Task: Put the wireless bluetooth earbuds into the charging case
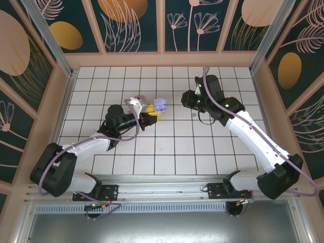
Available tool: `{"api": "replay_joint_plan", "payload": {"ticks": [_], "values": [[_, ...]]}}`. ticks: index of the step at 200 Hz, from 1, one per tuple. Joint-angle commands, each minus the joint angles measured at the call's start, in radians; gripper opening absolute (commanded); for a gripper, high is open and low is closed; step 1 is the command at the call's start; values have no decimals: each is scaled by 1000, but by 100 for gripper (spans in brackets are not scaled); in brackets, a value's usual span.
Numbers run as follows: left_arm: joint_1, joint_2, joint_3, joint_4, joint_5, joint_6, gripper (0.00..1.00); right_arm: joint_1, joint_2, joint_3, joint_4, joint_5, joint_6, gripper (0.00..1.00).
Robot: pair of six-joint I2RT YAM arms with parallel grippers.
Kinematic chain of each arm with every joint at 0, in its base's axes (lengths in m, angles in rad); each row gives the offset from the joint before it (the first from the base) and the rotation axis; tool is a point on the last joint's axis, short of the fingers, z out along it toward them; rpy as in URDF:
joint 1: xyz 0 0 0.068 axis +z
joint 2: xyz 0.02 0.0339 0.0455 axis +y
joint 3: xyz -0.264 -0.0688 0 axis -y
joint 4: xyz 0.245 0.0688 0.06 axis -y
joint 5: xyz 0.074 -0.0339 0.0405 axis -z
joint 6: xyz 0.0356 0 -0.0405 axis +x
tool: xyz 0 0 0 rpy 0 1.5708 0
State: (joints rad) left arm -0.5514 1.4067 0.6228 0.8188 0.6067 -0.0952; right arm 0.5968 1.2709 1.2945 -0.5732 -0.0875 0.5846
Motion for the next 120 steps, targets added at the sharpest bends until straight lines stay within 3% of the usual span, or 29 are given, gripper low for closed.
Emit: {"api": "replay_joint_plan", "payload": {"ticks": [1, 51, 120], "values": [[-27, 38, 48, 81, -1, 38, 0, 48, -14, 0, -43, -21, -13, 13], [-44, 93, 96, 102, 0, 38, 0, 160, 22, 37, -80, 49, 7, 13], [-50, 86, 89, 56, 5, 73, 0, 174, 102, 99, -96, 69, -5, 12]]}}
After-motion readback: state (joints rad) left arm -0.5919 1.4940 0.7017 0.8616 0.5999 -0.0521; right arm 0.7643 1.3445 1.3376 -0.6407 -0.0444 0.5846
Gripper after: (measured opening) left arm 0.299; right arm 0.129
